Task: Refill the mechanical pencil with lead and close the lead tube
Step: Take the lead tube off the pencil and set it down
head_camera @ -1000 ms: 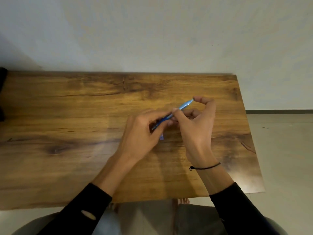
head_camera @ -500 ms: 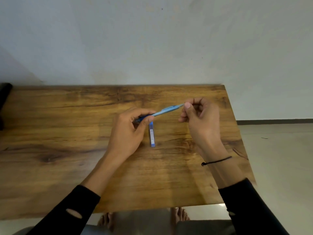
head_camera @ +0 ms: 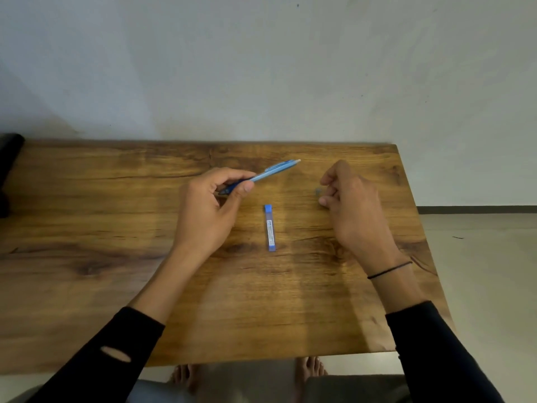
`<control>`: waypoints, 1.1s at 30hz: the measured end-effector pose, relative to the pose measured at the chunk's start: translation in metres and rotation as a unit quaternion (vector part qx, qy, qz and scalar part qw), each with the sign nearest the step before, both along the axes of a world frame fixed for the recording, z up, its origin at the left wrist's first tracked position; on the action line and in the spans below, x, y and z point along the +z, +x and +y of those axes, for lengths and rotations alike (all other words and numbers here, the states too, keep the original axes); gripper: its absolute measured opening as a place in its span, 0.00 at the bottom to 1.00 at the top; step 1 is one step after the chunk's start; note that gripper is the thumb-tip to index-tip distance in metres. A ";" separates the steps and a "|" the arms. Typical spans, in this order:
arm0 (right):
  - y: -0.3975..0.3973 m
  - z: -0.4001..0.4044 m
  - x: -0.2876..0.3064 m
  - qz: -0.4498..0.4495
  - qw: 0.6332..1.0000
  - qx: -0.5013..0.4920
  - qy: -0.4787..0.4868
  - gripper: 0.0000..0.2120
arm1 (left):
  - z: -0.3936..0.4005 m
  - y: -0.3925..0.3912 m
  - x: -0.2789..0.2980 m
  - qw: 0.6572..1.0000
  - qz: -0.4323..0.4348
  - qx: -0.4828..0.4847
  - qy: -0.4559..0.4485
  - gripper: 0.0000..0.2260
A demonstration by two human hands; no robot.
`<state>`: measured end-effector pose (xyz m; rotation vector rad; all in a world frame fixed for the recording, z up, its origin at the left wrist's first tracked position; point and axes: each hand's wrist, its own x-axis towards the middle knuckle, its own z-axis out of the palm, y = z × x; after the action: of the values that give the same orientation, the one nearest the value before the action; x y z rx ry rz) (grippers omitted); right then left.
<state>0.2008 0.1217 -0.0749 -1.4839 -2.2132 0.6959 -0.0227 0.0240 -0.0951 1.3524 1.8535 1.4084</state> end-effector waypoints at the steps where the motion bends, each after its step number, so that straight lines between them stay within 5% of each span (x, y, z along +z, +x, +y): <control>1: 0.002 0.001 0.001 0.006 1.000 -0.003 -0.003 0.19 | 0.000 -0.001 0.001 1.000 0.001 0.001 0.000 0.07; 8: 0.005 0.004 0.016 0.099 0.994 -0.049 0.016 0.10 | 0.001 0.002 0.002 1.000 -0.009 -0.011 -0.011 0.07; 13: -0.010 -0.004 0.023 0.285 0.954 0.003 -0.098 0.06 | 0.002 0.006 0.005 0.999 0.012 -0.035 -0.010 0.07; 18: -0.013 -0.005 0.024 0.314 0.943 -0.025 -0.109 0.03 | 0.002 0.010 0.007 0.999 0.022 -0.047 -0.008 0.08; 28: -0.003 0.002 0.023 0.232 0.968 -0.066 -0.064 0.10 | 0.003 0.010 0.008 0.998 0.029 -0.037 -0.029 0.06; 33: 0.014 0.008 0.015 0.061 0.989 -0.057 -0.118 0.10 | 0.001 0.001 0.004 0.983 0.169 0.040 -0.066 0.07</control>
<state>0.2145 0.1295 -0.0600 -1.6179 -1.9927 1.0110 -0.0221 0.0250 -0.0907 1.5388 2.1960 1.1207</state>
